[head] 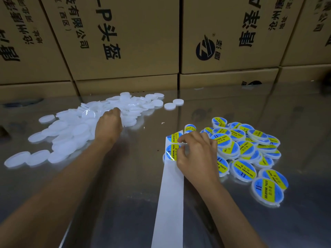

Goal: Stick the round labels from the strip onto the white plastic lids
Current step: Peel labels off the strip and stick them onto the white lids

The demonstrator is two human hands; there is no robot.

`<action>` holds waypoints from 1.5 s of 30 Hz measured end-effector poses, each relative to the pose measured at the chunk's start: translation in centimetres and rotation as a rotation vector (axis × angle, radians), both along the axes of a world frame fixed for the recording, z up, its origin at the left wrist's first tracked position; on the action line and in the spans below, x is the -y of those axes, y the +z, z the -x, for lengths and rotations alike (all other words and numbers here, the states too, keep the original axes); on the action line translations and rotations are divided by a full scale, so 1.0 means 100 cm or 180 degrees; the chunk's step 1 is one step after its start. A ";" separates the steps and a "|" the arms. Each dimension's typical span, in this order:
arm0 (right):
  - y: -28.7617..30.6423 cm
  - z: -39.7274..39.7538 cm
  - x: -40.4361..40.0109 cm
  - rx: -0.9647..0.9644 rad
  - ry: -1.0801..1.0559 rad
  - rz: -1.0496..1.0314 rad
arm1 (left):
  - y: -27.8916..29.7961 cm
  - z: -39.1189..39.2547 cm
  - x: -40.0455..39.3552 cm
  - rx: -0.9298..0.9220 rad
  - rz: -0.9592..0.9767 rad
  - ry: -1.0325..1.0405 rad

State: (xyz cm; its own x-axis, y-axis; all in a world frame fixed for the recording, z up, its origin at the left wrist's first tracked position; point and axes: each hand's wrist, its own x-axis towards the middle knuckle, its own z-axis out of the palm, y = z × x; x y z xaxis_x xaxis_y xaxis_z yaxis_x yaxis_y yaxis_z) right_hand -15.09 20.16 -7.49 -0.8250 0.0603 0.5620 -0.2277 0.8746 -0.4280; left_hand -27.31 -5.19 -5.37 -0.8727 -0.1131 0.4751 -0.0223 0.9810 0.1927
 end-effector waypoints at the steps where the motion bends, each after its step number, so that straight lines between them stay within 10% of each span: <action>1: 0.000 -0.001 -0.001 -0.0001 0.0057 -0.0020 | 0.003 -0.006 -0.004 -0.0080 -0.0130 -0.0011; 21: -0.007 -0.019 -0.005 0.0308 0.0572 -0.0270 | -0.004 -0.108 -0.108 0.0449 -0.4385 -0.1392; 45: -0.004 -0.018 -0.006 0.0335 0.0835 0.0179 | -0.020 -0.105 -0.103 0.0542 -0.3973 -0.1518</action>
State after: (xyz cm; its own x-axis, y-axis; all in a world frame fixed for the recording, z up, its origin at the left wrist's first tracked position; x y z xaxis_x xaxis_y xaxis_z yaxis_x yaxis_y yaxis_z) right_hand -13.33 20.77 -7.93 -0.8701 -0.1344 0.4742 -0.3948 0.7659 -0.5074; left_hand -16.77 5.12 -7.40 -0.9853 -0.0585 0.1607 0.1564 0.0724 0.9850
